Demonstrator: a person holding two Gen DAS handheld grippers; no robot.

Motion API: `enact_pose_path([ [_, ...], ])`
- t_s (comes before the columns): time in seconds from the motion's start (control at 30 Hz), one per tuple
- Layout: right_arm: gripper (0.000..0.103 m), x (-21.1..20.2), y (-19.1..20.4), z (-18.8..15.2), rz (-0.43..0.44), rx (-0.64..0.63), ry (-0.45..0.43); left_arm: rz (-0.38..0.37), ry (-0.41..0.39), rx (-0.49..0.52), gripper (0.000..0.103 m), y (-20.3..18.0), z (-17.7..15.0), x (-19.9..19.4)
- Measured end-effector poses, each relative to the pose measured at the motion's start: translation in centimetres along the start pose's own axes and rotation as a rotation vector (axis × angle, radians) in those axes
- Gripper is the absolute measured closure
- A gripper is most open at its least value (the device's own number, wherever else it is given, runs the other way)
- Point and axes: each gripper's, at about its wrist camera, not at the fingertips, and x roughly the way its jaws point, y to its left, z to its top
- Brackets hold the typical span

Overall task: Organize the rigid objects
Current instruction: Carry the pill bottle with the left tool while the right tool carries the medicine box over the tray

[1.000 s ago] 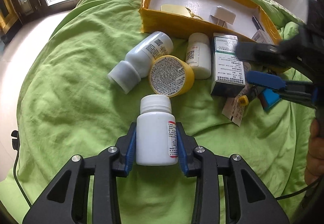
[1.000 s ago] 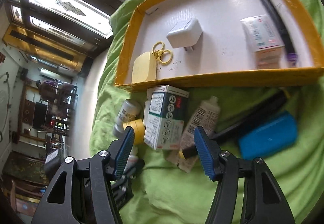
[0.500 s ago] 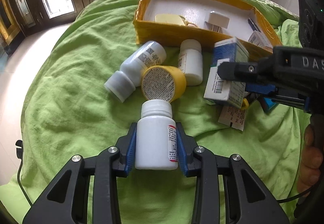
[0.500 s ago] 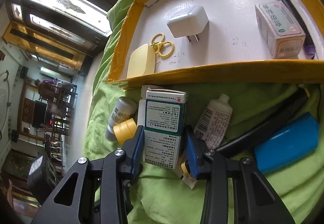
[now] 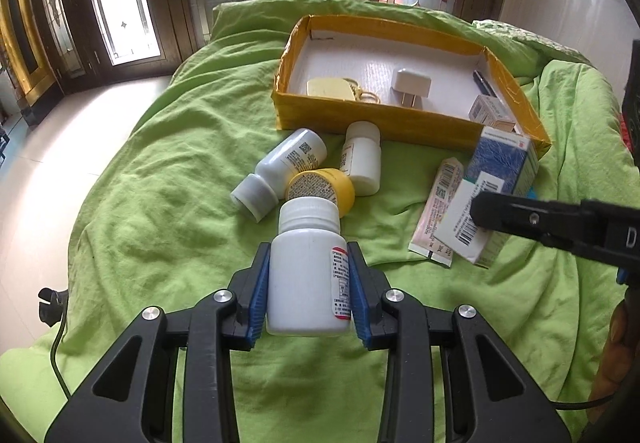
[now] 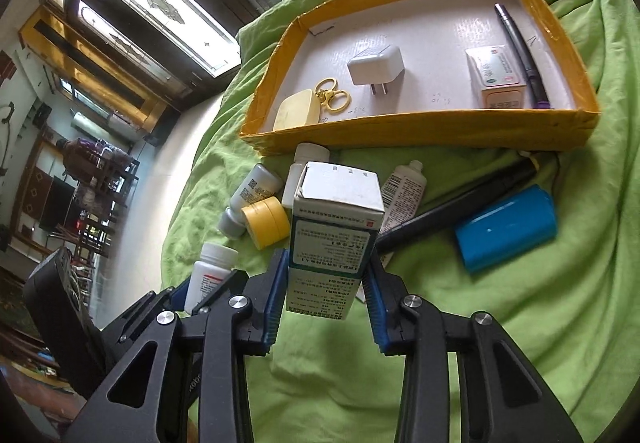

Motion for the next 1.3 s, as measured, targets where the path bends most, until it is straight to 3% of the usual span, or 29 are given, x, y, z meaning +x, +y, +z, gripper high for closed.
enact_pose_path([
  [0.4, 0.07, -1.0, 0.3, -1.8, -0.052, -0.012, -0.043, 0.018, -0.083, -0.019, 0.07, 0.4, -0.1, -2.3],
  [0.7, 0.07, -2.1, 0.5, -2.7, -0.086, -0.029, -0.086, 0.077, -0.15, -0.031, 0.07, 1.1, 0.2, -3.5],
  [1.03, 0.07, -3.6, 1.3, -3.4, -0.139, -0.077, -0.146, 0.081, -0.168, -0.009, 0.07, 0.7, 0.4, -3.4],
  [1.3, 0.07, -4.1, 1.5, -3.4, -0.129, -0.078, -0.154, 0.072, -0.181, 0.002, 0.07, 0.3, 0.4, -3.7],
])
